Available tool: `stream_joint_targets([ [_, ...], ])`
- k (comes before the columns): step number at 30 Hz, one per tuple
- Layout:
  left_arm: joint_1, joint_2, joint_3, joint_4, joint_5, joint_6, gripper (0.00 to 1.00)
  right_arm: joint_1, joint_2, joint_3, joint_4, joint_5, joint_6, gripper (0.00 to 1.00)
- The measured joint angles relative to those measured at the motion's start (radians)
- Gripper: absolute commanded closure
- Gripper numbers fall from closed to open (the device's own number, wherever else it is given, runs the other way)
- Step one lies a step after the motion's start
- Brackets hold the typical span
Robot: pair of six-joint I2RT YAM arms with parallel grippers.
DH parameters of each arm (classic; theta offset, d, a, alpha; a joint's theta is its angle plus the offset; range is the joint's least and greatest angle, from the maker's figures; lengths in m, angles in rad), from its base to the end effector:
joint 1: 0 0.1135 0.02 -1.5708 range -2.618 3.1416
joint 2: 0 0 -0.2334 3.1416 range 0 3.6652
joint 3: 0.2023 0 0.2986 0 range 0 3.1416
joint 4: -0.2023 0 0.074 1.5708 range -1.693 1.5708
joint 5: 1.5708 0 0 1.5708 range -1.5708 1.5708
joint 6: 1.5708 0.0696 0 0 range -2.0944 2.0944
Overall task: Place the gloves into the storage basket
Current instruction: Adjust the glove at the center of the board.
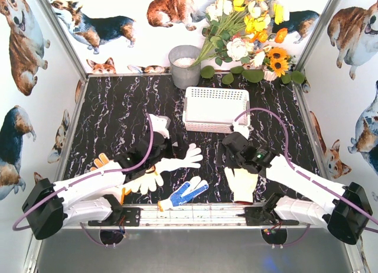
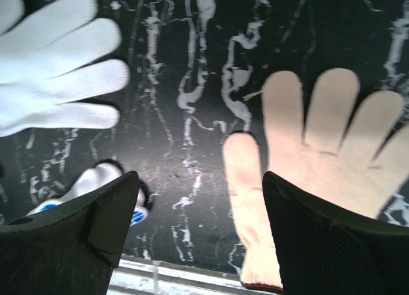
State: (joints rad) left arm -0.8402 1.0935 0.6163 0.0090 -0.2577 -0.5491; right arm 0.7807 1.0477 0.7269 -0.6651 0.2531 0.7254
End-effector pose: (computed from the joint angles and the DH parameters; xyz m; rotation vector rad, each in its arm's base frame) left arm 0.2309 -0.2312 0.1760 0.1371 2.0730 -0.6090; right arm 0.2097 0.1832 0.1625 0.0270 2.5341 0.2863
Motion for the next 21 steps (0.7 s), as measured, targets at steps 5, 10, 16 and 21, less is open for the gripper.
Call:
stream_joint_targets([
  [5, -0.069, 0.047, 0.001, 0.092, -0.011, -0.031, 0.00, 0.000, 0.005, 0.000, -0.088, 0.095, 0.020, 0.12],
  [10, -0.150, 0.122, 0.006, 0.124, -0.020, -0.058, 0.00, -0.029, 0.034, -0.016, -0.095, 0.130, 0.034, 0.14],
  [16, -0.211, 0.194, 0.032, 0.167, -0.020, -0.093, 0.00, -0.115, 0.103, -0.060, -0.058, 0.113, 0.032, 0.16],
  [21, -0.237, 0.251, 0.089, 0.197, -0.016, -0.100, 0.00, -0.125, 0.142, -0.121, -0.016, 0.078, 0.034, 0.24],
])
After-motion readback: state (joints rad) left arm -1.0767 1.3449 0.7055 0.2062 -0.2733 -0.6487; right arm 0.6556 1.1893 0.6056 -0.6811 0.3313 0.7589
